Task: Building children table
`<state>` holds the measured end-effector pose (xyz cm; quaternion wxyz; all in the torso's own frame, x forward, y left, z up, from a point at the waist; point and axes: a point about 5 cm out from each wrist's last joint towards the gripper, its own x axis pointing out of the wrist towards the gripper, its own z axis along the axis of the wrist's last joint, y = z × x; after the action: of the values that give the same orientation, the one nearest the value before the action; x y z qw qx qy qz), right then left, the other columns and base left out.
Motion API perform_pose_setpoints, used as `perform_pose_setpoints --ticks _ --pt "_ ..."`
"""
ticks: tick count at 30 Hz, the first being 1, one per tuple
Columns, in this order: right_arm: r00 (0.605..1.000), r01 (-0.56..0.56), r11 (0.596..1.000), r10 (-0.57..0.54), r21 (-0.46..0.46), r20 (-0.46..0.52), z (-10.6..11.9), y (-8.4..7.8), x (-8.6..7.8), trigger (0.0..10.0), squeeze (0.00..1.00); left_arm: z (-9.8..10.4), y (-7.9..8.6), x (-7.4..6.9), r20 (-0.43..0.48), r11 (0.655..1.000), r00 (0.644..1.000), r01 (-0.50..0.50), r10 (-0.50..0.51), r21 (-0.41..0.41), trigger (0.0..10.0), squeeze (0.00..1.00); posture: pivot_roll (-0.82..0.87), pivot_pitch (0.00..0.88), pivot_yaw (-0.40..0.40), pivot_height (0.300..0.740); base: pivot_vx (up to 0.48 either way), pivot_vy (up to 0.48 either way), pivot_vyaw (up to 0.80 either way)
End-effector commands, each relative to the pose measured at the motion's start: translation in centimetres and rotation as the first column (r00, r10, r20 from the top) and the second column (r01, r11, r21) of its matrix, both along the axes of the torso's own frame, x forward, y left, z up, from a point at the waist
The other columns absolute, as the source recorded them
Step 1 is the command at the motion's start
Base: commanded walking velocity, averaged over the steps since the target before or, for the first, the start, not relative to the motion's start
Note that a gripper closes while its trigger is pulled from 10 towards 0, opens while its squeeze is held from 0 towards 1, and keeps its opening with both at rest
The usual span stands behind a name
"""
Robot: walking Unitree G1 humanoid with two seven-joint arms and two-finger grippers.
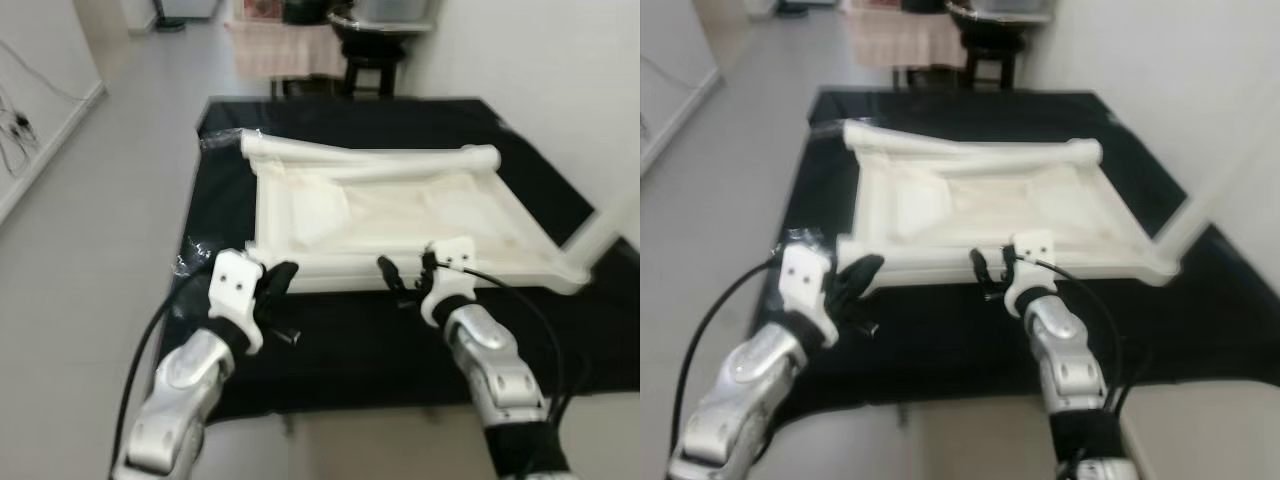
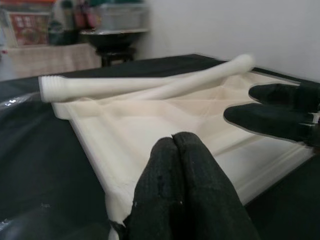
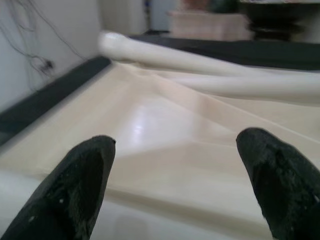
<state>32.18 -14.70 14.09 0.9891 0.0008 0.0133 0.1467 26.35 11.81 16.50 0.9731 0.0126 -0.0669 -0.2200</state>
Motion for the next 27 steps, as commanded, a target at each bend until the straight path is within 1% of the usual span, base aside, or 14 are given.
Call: perform_pose_setpoints --ticks 1,3,6,7,8,12,13,16,18,21,23,24,25,27 --pt "0.999 0.023 1.0 -0.023 0.002 0.024 0.3 -1.1 -0.1 10.0 0.0 0.4 -0.4 0.0 0.005 0.999 0.999 0.035 -0.035 0.003 10.0 0.0 0.0 0.02 -0.058 0.74 0.48 0.0 0.0" --pt "0.999 0.026 1.0 -0.026 0.004 0.035 0.6 -1.2 0.1 10.0 0.0 1.0 -0.6 0.1 0.023 0.998 0.998 0.058 -0.058 0.019 10.0 0.0 0.0 0.018 -0.061 0.74 0.435 0.0 0.0" --pt "0.997 0.041 0.999 -0.042 0.01 0.068 1.7 -1.5 0.6 10.0 0.0 3.6 -1.3 0.3 0.106 0.987 0.982 0.153 -0.157 0.046 10.0 0.0 0.0 0.013 -0.052 0.74 0.182 0.0 0.0" --pt "0.997 0.041 0.999 -0.042 0.01 0.068 1.7 -1.5 0.6 10.0 0.0 3.6 -1.3 0.3 0.106 0.987 0.982 0.153 -0.157 0.046 10.0 0.0 0.0 0.013 -0.052 0.74 0.0 0.0 0.0" --pt "0.995 0.051 0.999 -0.052 0.014 0.088 2.3 -1.7 0.8 10.0 0.0 4.4 -1.6 0.3 0.122 0.971 0.966 0.213 -0.226 0.113 10.0 0.0 0.01 0.011 -0.048 0.74 0.0 0.0 0.0" --pt "0.993 0.062 0.998 -0.063 0.013 0.099 2.6 -1.9 1.0 10.0 0.0 4.8 -1.9 0.5 0.12 0.946 0.951 0.26 -0.286 0.193 10.0 0.0 0.01 0.012 -0.048 0.74 0.0 0.0 0.0" --pt "0.992 0.074 0.997 -0.074 0.006 0.098 2.5 -2.1 1.0 10.0 0.0 5.1 -1.7 1.1 0.103 0.929 0.947 0.272 -0.305 0.252 10.0 1.0 0.01 0.012 -0.049 0.74 0.0 0.0 0.0" --pt "0.992 0.083 0.997 -0.082 -0.004 0.094 2.4 -2.3 1.1 10.0 0.0 5.1 -1.4 1.9 0.062 0.926 0.955 0.265 -0.291 0.267 10.0 1.0 0.01 0.012 -0.049 0.74 0.0 0.0 0.0" --pt "0.992 0.089 0.996 -0.087 -0.007 0.094 2.4 -2.3 1.1 10.0 0.0 4.0 -1.5 2.1 -0.086 0.887 0.936 0.352 -0.342 0.299 10.0 1.0 0.01 0.012 -0.045 0.74 0.0 0.0 0.0" --pt "0.991 0.091 0.996 -0.089 -0.008 0.095 2.4 -2.4 1.1 10.0 0.0 3.6 -1.6 2.0 -0.146 0.869 0.922 0.387 -0.359 0.309 10.0 1.0 0.01 0.012 -0.045 0.74 0.0 0.0 0.0" --pt "0.99 0.101 0.995 -0.099 -0.016 0.096 2.4 -2.5 1.2 10.0 0.0 3.9 -2.3 1.4 -0.265 0.767 0.852 0.523 -0.452 0.371 10.0 1.0 0.01 0.011 -0.035 0.74 0.0 0.0 0.0" --pt "0.99 0.101 0.995 -0.099 -0.016 0.096 2.4 -2.5 1.2 10.0 0.0 3.9 -2.3 1.4 -0.265 0.767 0.852 0.523 -0.452 0.371 10.0 1.0 0.01 0.011 -0.035 0.74 0.0 0.0 0.0" --pt "0.99 0.107 0.994 -0.104 -0.022 0.095 2.4 -2.6 1.2 10.0 0.0 4.4 -2.8 0.8 -0.321 0.707 0.796 0.604 -0.513 0.367 10.0 1.0 0.01 0.01 -0.034 0.74 0.0 0.0 0.0" --pt "0.99 0.107 0.994 -0.104 -0.022 0.095 2.4 -2.6 1.2 10.0 0.0 4.4 -2.8 0.8 -0.321 0.707 0.796 0.604 -0.513 0.367 10.0 1.0 0.01 0.01 -0.034 0.74 0.0 0.0 0.0"
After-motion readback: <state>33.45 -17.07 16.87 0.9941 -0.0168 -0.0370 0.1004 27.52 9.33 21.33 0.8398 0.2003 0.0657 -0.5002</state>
